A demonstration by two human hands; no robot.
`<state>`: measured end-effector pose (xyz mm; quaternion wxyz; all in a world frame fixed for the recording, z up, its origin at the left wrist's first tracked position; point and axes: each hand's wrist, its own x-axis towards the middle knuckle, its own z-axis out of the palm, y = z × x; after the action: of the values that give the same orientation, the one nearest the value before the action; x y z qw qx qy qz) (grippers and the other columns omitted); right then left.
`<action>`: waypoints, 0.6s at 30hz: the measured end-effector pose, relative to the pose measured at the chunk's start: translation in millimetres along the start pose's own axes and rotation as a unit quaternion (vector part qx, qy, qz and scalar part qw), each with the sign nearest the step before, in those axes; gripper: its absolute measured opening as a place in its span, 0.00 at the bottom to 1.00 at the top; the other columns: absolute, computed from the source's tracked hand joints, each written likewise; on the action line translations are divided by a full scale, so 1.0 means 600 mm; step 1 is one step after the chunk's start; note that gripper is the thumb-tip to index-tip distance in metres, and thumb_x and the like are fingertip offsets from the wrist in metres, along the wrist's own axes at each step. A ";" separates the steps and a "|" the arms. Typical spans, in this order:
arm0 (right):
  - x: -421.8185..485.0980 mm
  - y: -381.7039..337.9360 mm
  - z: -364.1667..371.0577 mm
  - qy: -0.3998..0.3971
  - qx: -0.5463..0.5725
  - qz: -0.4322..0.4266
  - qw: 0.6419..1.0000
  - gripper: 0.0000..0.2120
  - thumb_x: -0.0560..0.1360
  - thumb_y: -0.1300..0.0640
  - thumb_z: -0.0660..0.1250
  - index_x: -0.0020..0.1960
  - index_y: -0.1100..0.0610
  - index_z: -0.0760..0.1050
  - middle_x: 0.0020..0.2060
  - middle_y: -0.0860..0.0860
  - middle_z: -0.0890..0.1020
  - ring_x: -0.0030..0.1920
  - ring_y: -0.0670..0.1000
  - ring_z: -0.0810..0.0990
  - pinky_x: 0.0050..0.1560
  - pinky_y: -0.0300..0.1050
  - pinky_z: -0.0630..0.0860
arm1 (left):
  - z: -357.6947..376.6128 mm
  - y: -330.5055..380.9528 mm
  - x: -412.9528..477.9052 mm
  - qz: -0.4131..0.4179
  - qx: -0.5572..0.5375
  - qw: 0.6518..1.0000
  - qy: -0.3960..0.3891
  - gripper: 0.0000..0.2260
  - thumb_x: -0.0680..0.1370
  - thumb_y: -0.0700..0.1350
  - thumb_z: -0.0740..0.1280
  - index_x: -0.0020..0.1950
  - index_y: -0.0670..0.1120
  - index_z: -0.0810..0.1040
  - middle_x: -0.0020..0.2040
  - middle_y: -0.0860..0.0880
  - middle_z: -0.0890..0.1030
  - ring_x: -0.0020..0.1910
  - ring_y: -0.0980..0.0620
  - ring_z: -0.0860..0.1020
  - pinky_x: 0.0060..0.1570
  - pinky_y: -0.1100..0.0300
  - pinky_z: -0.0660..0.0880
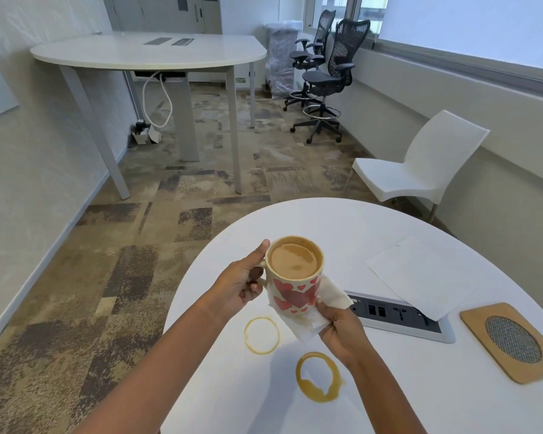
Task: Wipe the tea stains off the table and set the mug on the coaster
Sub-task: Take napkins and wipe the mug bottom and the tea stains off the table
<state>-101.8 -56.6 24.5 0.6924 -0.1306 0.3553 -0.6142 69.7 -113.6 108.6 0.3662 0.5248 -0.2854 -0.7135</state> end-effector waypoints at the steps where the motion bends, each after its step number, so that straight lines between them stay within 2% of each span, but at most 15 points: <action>1: 0.005 0.006 0.000 0.006 0.019 0.002 1.000 0.14 0.77 0.72 0.53 0.51 0.61 0.74 0.36 0.53 0.87 0.37 0.50 0.86 0.37 0.45 0.83 | 0.000 0.000 0.000 0.001 0.005 1.000 -0.002 0.21 0.70 0.56 0.71 0.21 0.49 0.69 0.23 0.53 0.63 0.23 0.57 0.60 0.15 0.72 0.61; 4: 0.016 0.027 0.002 0.014 0.048 0.007 0.999 0.15 0.72 0.72 0.56 0.56 0.63 0.73 0.40 0.56 0.87 0.40 0.52 0.86 0.40 0.50 0.83 | -0.001 0.000 0.001 0.006 0.010 1.000 0.001 0.20 0.69 0.55 0.71 0.22 0.49 0.70 0.21 0.53 0.63 0.20 0.58 0.60 0.15 0.72 0.61; 6: 0.022 0.038 0.007 0.009 0.050 0.006 0.999 0.22 0.69 0.72 0.57 0.62 0.63 0.71 0.51 0.60 0.84 0.53 0.58 0.82 0.50 0.55 0.81 | -0.004 -0.001 0.001 0.007 0.004 1.000 0.005 0.23 0.70 0.55 0.71 0.18 0.49 0.69 0.20 0.54 0.63 0.18 0.59 0.60 0.15 0.72 0.61; 8: 0.024 0.046 0.015 0.002 0.044 0.001 0.999 0.26 0.70 0.76 0.53 0.66 0.62 0.68 0.63 0.64 0.75 0.66 0.64 0.71 0.62 0.64 0.71 | -0.007 -0.002 0.002 0.004 0.008 1.000 0.010 0.26 0.70 0.55 0.71 0.15 0.48 0.68 0.19 0.54 0.63 0.18 0.59 0.60 0.15 0.72 0.61; 10: 0.031 0.053 0.018 -0.011 0.038 -0.007 0.999 0.28 0.70 0.79 0.50 0.67 0.62 0.67 0.65 0.65 0.72 0.67 0.66 0.69 0.66 0.67 0.65 | -0.010 -0.003 0.004 0.002 0.004 1.000 0.015 0.27 0.70 0.55 0.71 0.14 0.47 0.69 0.18 0.55 0.63 0.17 0.59 0.60 0.15 0.72 0.61; 12: 0.034 0.059 0.026 -0.015 0.050 0.012 0.999 0.28 0.72 0.79 0.50 0.68 0.62 0.66 0.60 0.63 0.77 0.61 0.63 0.76 0.62 0.63 0.72 | -0.011 -0.003 0.005 -0.001 -0.004 1.000 0.020 0.24 0.70 0.54 0.71 0.17 0.48 0.69 0.17 0.55 0.63 0.15 0.59 0.60 0.15 0.73 0.60; 13: 0.036 0.064 0.030 0.001 0.058 0.022 0.998 0.25 0.74 0.77 0.51 0.68 0.63 0.66 0.55 0.62 0.81 0.55 0.60 0.80 0.55 0.57 0.79 | -0.010 -0.003 0.004 -0.003 -0.010 1.000 0.021 0.22 0.70 0.53 0.71 0.20 0.49 0.69 0.17 0.55 0.63 0.15 0.59 0.60 0.14 0.73 0.60; 15: 0.032 0.075 0.044 0.019 0.072 0.042 0.996 0.21 0.72 0.71 0.62 0.64 0.64 0.69 0.45 0.59 0.85 0.45 0.56 0.85 0.41 0.48 0.83 | -0.009 -0.003 0.003 -0.007 -0.023 1.000 0.019 0.21 0.70 0.53 0.71 0.22 0.48 0.68 0.17 0.54 0.63 0.14 0.59 0.59 0.14 0.73 0.59; 17: 0.029 0.083 0.054 -0.004 0.111 0.053 0.992 0.28 0.55 0.67 0.79 0.55 0.65 0.77 0.43 0.61 0.85 0.42 0.56 0.86 0.36 0.46 0.83 | -0.008 -0.004 0.004 -0.009 -0.023 1.000 0.019 0.21 0.70 0.53 0.71 0.21 0.49 0.67 0.17 0.54 0.62 0.14 0.59 0.59 0.14 0.73 0.59; 18: 0.029 0.086 0.054 -0.016 0.115 0.055 0.992 0.29 0.49 0.66 0.81 0.49 0.65 0.80 0.42 0.61 0.86 0.41 0.56 0.86 0.35 0.46 0.83 | -0.009 -0.004 0.005 -0.011 -0.018 1.000 0.020 0.22 0.70 0.53 0.71 0.21 0.49 0.66 0.17 0.54 0.62 0.14 0.59 0.59 0.14 0.73 0.59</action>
<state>-41.8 -70.7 10.3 0.7410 -0.0401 0.2784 -0.6098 73.7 -114.7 103.6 0.3730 0.5354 -0.2592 -0.7120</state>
